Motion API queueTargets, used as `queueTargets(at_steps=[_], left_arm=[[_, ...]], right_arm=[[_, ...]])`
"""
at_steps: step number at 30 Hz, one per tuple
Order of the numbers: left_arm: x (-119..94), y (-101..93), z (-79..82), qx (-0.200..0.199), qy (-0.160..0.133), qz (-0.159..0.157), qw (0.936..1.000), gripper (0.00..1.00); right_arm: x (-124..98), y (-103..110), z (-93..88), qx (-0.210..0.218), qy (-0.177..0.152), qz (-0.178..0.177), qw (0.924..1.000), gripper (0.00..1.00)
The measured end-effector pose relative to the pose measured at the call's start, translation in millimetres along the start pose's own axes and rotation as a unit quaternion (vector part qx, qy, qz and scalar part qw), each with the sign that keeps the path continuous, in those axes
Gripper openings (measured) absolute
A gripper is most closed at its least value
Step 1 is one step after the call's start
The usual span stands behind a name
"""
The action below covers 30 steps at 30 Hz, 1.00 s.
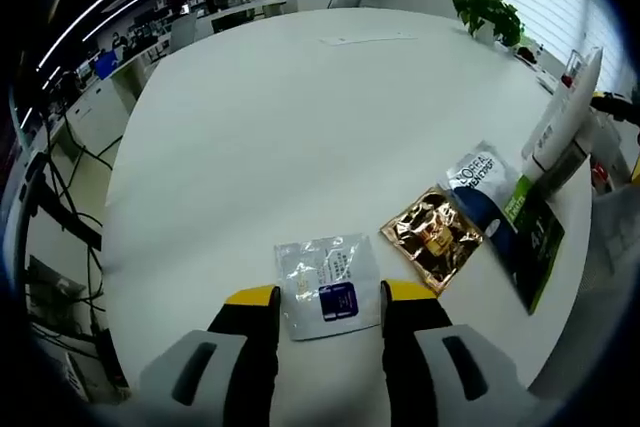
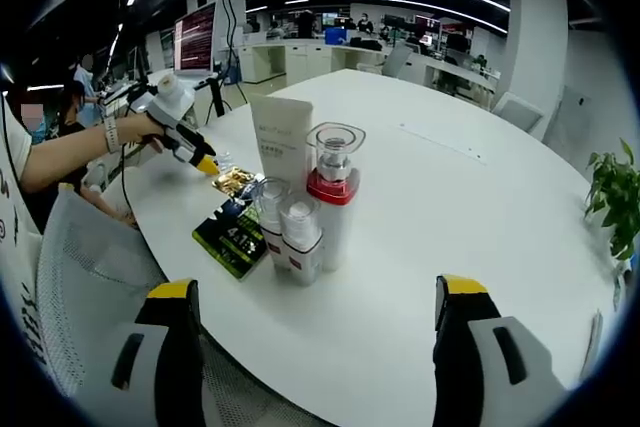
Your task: Arrange the skincare products in the storage area until every visible bottle or jar stands upright without overlapping.
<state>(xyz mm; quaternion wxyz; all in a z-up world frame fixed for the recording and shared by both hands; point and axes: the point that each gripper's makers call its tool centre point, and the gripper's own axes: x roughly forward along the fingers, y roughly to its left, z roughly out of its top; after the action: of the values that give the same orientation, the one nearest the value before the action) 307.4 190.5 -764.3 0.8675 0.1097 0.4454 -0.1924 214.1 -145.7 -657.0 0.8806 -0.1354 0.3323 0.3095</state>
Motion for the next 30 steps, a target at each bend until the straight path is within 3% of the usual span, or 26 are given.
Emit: queueTargets(at_steps=[5,18,24,30], left_arm=[[3.3,4.3,-0.6,0.003,0.003,-0.001,1.0000,0.38],[-18.0,-5.4,-20.7,0.034,0.006,-0.015,0.9993,0.38],[-32.8,-15.3,-27.2,0.059,0.009,-0.029,0.9978,0.37],[-37.1,-36.5,-35.3,0.120,0.024,-0.067,0.9902,0.37]], right_arm=[[-0.9,0.5,1.6,-0.001,-0.006,0.001,1.0000,0.97],[-1.2,3.1,-0.5,-0.005,-0.008,0.008,0.9999,0.97],[-0.1,7.2,0.5,-0.012,-0.010,0.016,0.9997,0.97],[-0.5,9.3,2.4,-0.015,-0.014,0.020,0.9996,0.97]])
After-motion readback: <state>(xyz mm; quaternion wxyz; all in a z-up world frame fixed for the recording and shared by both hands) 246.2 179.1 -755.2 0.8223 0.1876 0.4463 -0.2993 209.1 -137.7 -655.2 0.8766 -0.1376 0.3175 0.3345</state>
